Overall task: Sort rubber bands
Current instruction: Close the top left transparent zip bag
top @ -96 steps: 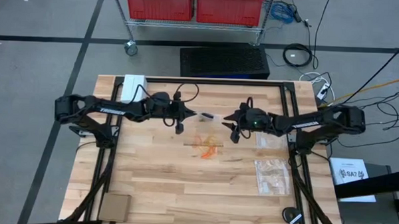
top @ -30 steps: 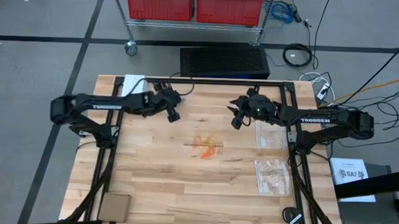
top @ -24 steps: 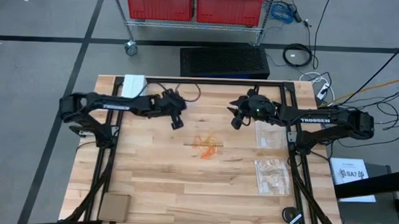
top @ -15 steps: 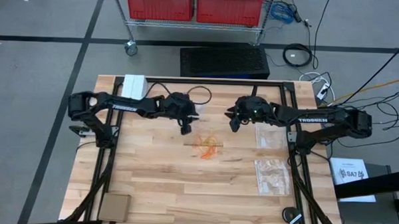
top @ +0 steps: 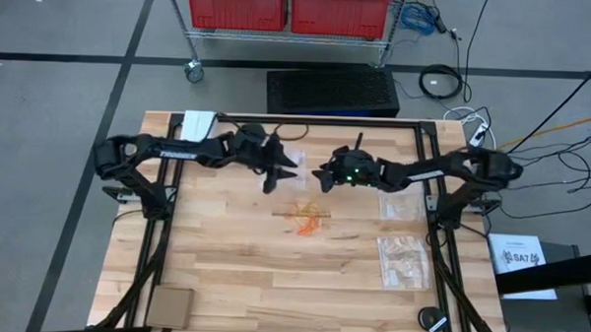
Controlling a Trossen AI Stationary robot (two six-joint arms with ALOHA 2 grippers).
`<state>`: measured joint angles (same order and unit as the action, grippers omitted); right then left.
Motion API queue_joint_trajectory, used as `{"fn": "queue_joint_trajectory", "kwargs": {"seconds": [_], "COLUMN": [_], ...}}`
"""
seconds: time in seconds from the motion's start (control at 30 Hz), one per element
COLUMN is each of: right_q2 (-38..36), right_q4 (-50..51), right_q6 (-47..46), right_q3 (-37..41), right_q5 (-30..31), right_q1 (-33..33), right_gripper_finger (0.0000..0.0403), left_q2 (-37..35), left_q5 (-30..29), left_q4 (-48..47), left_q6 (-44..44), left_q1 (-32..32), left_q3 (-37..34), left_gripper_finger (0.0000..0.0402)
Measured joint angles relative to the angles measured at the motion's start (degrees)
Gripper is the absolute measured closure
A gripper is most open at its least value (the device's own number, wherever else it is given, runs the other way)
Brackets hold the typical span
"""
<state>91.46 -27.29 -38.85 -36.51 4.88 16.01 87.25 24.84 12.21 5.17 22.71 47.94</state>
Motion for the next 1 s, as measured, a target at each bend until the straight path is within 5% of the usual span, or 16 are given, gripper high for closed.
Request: {"fn": "queue_joint_trajectory", "kwargs": {"seconds": [0.37, 0.63, 1.0], "right_q2": [16.0, 24.4, 20.7], "right_q4": [0.9, 9.7, 18.5], "right_q6": [-3.6, -4.6, 14.7], "right_q3": [-11.5, -21.6, -23.7], "right_q5": [2.9, 4.9, 16.4], "right_q1": [0.5, 0.7, -3.4], "right_gripper_finger": [0.0185, 0.0197, 0.0392], "left_q2": [-0.8, -0.8, -1.1], "left_q5": [7.7, 7.9, 7.4], "left_q4": [22.4, 24.5, 27.1], "left_q6": [-13.4, -15.0, -15.4], "left_q1": [6.8, 7.1, 9.4], "left_q3": [-10.5, -12.1, -12.1], "left_gripper_finger": [0.0251, 0.0251, 0.0251]}}
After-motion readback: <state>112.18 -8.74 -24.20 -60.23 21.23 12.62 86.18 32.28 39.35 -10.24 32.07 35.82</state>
